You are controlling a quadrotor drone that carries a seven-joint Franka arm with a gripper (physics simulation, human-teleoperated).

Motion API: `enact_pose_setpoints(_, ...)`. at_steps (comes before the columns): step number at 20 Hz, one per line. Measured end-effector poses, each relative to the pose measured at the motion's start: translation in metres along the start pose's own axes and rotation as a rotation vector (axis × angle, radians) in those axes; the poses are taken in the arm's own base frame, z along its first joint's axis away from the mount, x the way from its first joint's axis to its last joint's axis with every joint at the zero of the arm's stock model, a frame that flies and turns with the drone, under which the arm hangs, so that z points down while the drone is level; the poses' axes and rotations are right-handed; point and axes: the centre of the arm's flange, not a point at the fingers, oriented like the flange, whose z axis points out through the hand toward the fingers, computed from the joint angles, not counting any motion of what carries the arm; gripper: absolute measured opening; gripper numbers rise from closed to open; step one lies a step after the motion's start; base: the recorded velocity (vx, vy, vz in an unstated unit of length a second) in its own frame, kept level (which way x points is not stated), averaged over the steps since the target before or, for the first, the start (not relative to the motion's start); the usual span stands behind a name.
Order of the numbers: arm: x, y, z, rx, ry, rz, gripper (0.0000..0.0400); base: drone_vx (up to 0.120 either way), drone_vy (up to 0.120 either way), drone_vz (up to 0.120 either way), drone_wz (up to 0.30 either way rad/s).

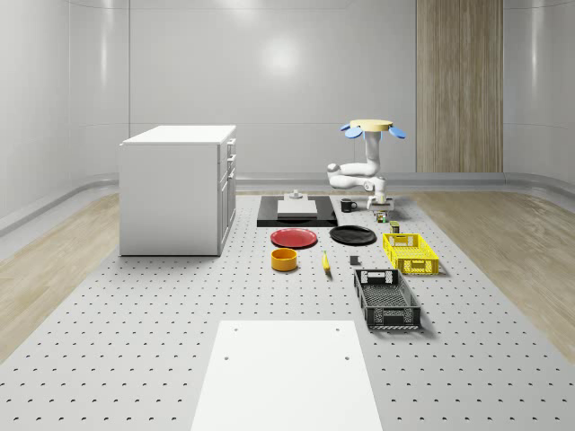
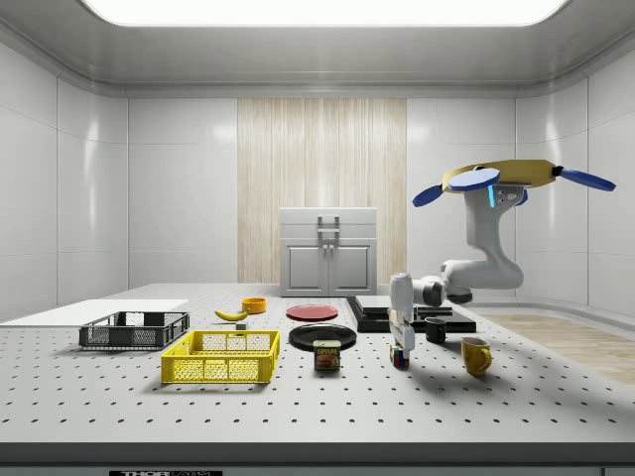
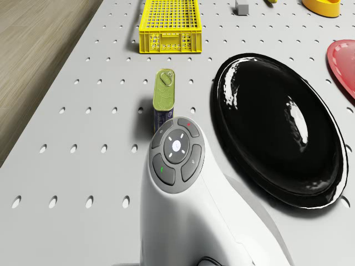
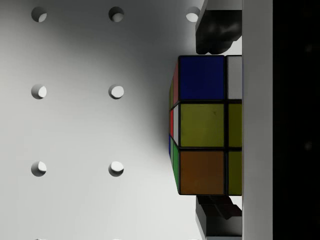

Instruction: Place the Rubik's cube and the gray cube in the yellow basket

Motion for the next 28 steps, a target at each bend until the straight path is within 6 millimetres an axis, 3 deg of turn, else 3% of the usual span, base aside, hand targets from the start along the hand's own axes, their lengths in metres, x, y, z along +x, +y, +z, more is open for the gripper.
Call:
enact_pose_setpoints(12, 0.013, -0.013, 0.005, 0.0, 0.0, 0.0, 0.04, 0.0, 0.0, 0.0, 0.0)
enact_pose_setpoints(21, 0.011, -0.011, 0.006, 0.0, 0.0, 0.0, 0.04, 0.0, 0.0, 0.0, 0.0)
enact_pose_setpoints(28, 0.01, -0.01, 0.006, 0.0, 0.0, 0.0, 0.0339, 0.0, 0.0, 0.0, 0.0)
